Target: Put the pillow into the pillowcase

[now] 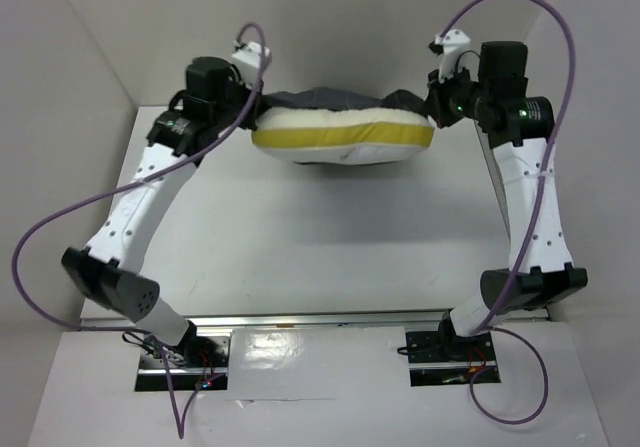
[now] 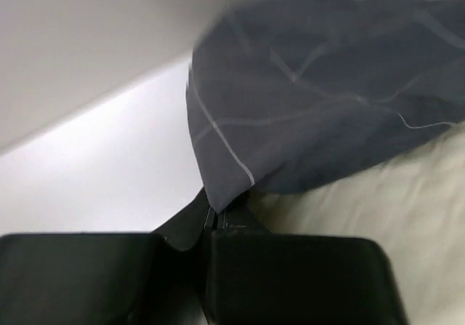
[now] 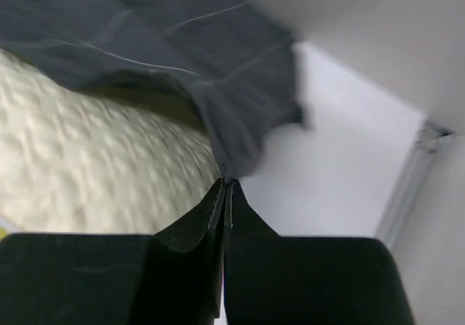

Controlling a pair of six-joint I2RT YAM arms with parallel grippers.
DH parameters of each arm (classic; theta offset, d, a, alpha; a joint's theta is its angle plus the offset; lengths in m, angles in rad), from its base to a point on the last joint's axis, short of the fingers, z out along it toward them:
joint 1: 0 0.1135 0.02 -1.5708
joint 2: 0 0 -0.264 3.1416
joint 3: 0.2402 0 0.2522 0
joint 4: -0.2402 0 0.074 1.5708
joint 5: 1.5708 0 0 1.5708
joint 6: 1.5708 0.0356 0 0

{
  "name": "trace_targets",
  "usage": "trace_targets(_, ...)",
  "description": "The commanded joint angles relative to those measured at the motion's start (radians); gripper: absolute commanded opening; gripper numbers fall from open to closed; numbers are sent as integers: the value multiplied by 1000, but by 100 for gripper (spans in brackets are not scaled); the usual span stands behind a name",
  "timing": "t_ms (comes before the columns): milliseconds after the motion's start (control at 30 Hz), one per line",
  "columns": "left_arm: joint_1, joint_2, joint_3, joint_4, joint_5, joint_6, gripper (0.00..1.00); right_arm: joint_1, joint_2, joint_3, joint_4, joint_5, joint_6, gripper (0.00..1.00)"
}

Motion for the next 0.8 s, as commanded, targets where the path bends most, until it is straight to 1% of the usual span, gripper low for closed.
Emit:
trace_targets(0,6,-130,112,44,-103,-13,0,-23,-152,-51,369,108,58,0)
trace_targets(67,-3,-141,173,90,-189,17,0,-23,-210,-125,495,160,58,0)
trace_targets(100,-29,-141,204,102,-230,72,0,-23,-253,-137,604,177,58,0)
trace_targets(133,-40,-141,238,118,-300,103,0,-23,-270,-138,654,191,58,0)
trace_targets(167,-50,-132,285,142,-331,135,0,-23,-284,-163,703,219,49,0)
trace_targets(200,-60,-132,298,220,-353,193,0,-23,-316,-176,799,231,40,0)
trace_targets(233,-60,-146,298,275,-377,229,0,-23,-330,-187,845,231,23,0)
trace_targets(267,-69,-161,262,339,-388,265,0,-23,-345,-202,890,231,9,0)
trace_targets(300,-78,-175,248,402,-402,333,0,-23,-361,-229,968,231,-5,0)
trace_targets(333,-78,-175,247,464,-413,352,0,-23,-372,-230,997,231,-32,0)
trace_targets(367,-78,-175,257,464,-422,352,0,-23,-385,-240,1046,242,-32,0)
trace_targets(400,-78,-166,240,454,-422,341,0,-23,-385,-249,1047,242,-32,0)
trace_targets(433,-78,-166,211,405,-422,329,0,-23,-376,-250,1012,230,-46,0)
trace_targets(467,-78,-166,174,361,-395,306,0,-23,-361,-250,943,163,-55,0)
trace_targets(500,-90,-166,92,311,-378,228,0,-23,-346,-259,806,135,-55,0)
trace_targets(533,-109,-166,48,262,-355,191,0,-23,-335,-285,756,112,-36,0)
trace_targets(567,-118,-166,2,227,-321,157,0,-23,-335,-321,725,84,-11,0)
trace_targets(600,-118,-166,-77,186,-307,133,0,-23,-344,-401,708,15,-11,0)
trace_targets(633,-132,-166,-96,170,-290,97,0,-23,-365,-432,717,-6,-11,0)
trace_targets(667,-132,-155,-96,170,-290,97,0,-23,-366,-447,717,-17,-11,0)
trace_targets(767,-132,-111,89,223,-344,140,0,-23,-344,-366,761,16,-11,0)
